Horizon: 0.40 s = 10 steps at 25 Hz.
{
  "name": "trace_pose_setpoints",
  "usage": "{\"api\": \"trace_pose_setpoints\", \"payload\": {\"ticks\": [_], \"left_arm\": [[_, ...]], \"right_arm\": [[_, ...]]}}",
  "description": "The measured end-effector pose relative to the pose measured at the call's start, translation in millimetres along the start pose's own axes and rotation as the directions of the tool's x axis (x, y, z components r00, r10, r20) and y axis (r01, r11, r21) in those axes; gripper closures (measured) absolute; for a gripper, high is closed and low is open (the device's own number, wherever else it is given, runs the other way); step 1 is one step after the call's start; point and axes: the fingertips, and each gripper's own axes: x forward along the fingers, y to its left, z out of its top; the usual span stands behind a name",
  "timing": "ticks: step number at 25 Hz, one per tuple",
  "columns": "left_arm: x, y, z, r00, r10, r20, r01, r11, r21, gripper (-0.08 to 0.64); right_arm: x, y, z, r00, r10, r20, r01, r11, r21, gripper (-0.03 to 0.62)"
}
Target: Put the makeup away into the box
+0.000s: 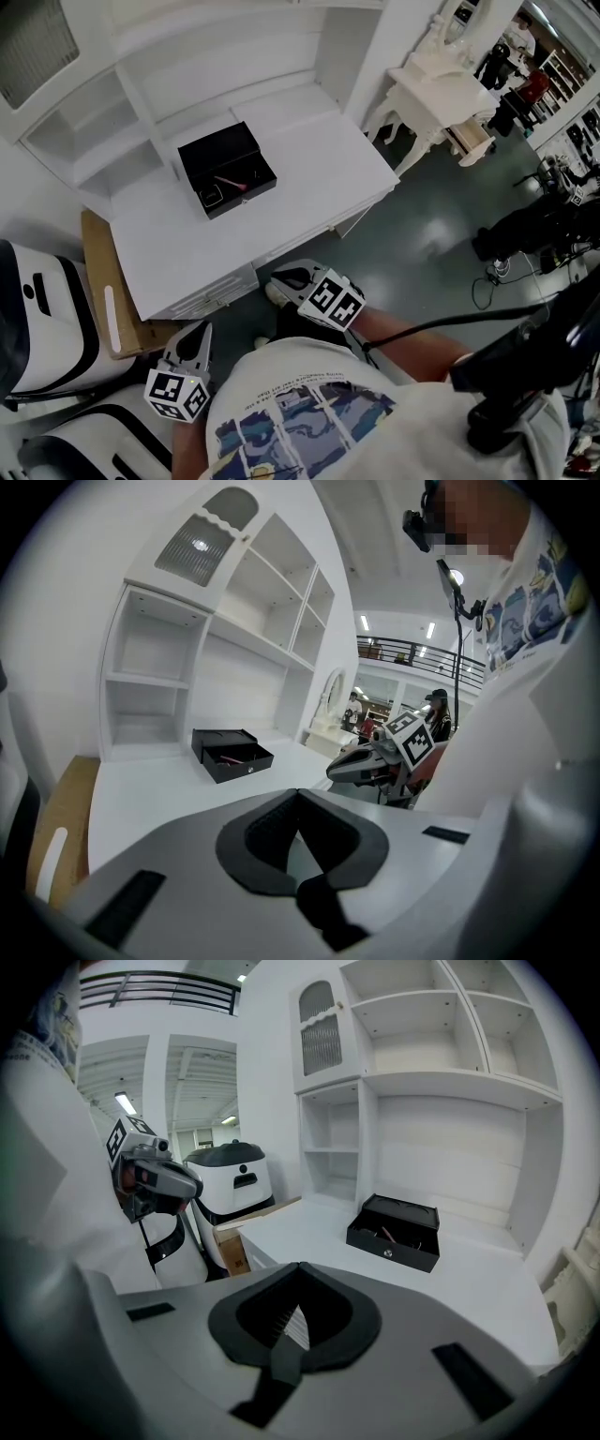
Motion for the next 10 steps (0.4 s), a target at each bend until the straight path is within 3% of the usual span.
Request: {"api": "trace_pose_setpoints", "payload": {"ticks": [10], "left_arm": [[10.1,-1.4,0.9,1.0,-0.006,-0.009,0.005,1.0,-0.005,0.546]], "right_arm": [[-1.0,-5.5,-2.1,1.0,0.014,-0.011,-0.014,1.0,0.01,0.568]]}}
